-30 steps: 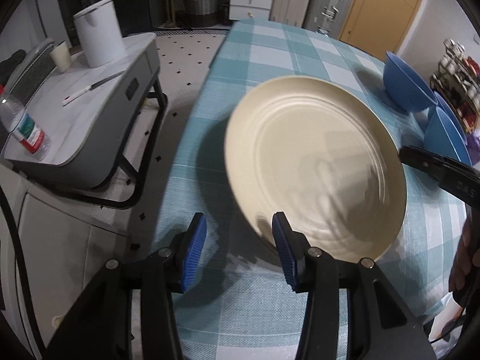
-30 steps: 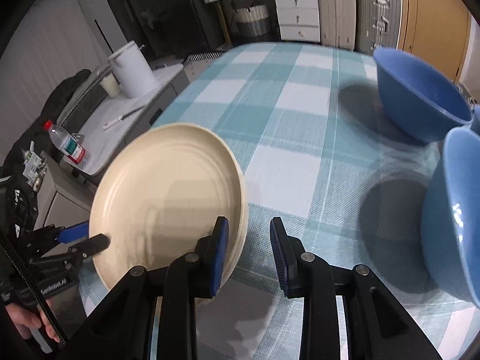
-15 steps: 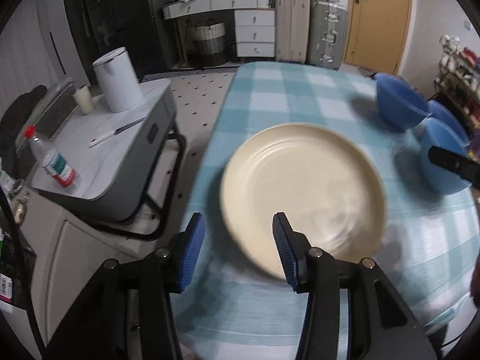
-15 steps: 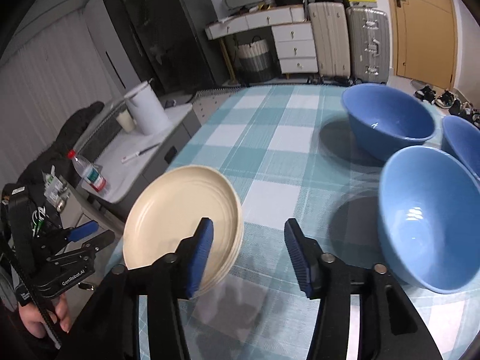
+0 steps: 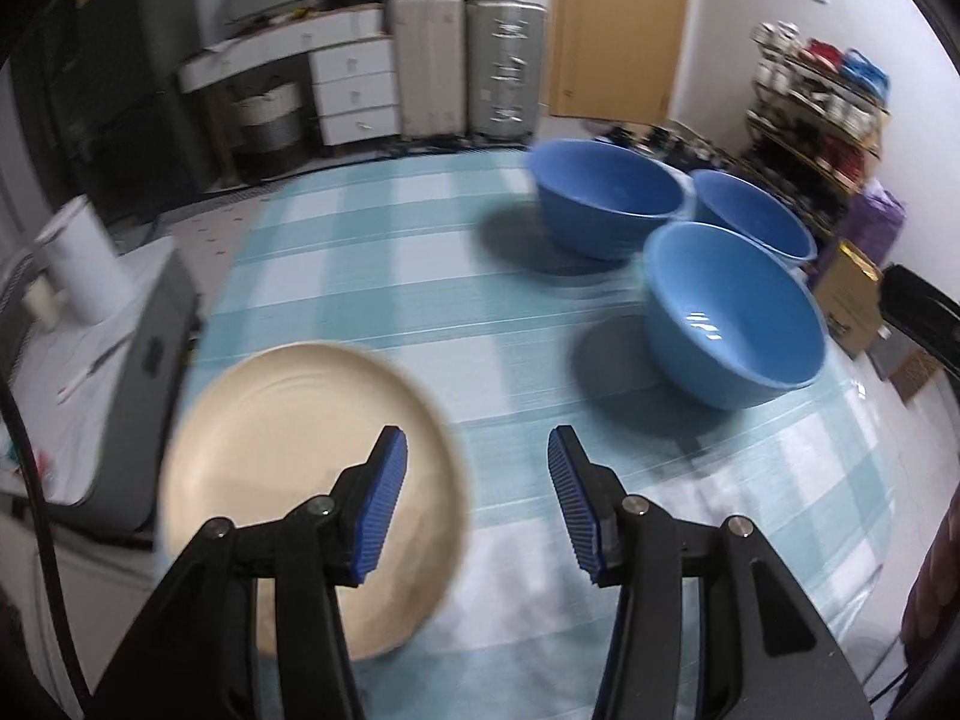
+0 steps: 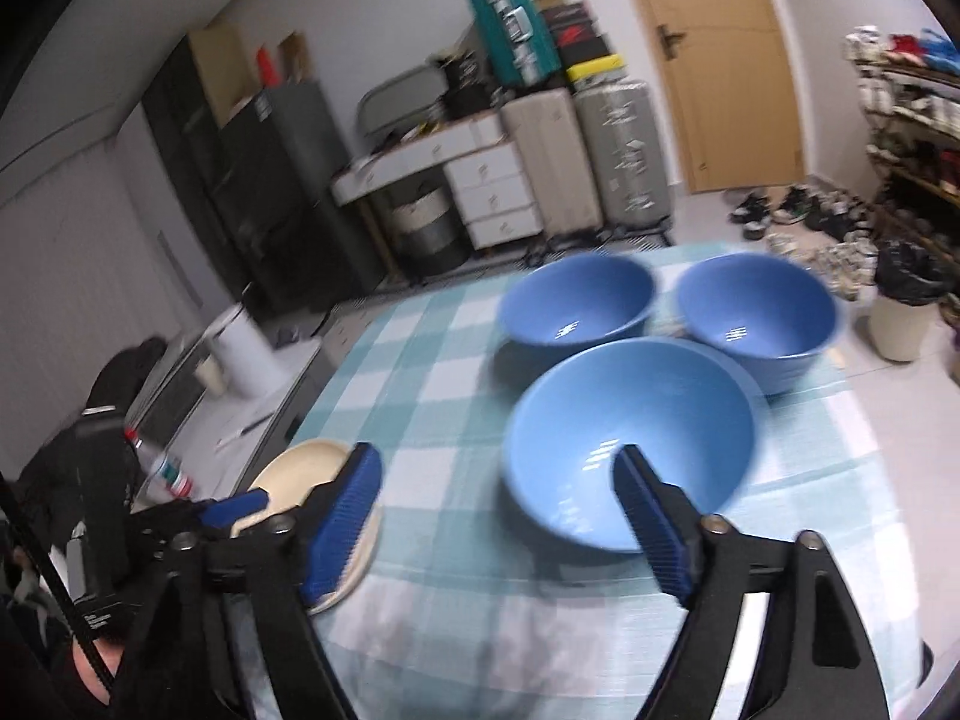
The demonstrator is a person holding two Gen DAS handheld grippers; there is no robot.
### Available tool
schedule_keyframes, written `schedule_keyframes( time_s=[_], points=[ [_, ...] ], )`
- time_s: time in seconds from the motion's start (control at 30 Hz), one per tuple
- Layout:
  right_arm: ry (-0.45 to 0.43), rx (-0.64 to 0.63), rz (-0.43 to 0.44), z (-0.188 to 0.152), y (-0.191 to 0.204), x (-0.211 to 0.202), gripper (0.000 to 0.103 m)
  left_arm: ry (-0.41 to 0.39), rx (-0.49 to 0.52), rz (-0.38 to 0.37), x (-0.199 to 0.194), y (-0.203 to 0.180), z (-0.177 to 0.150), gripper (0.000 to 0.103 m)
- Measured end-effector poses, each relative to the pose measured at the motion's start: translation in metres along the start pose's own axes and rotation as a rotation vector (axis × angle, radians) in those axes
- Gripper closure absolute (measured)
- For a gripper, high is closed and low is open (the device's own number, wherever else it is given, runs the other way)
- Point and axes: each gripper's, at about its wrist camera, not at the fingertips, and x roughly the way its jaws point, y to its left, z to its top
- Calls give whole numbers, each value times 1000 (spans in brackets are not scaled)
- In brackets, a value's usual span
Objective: Organize plates and bowls
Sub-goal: 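Move both grippers toward the rim of the nearest light blue bowl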
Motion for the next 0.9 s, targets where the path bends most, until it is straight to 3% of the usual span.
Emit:
schedule_keyframes(
  time_s=[0.13,0.27,0.4,0.53,0.6,0.67,0.9],
  points=[
    [-59,55,-79,-1,-43,-24,18,24,30,-37,24,-37,15,53],
    [-61,94,-137,-2,-80,-31,18,40,43,-84,41,-71,24,53],
    [-26,143,-144,-4,-110,-27,18,27,84,-52,50,-94,30,46],
    [-1,192,-135,-5,-134,-20,18,19,105,12,52,-100,30,34],
    [15,188,-127,-4,-138,-11,18,1,126,58,53,-100,30,21],
    [34,181,-131,-3,-140,1,18,-12,132,86,54,-96,30,21],
    [75,211,-102,2,-143,36,18,3,73,67,53,-76,28,21]
  ],
)
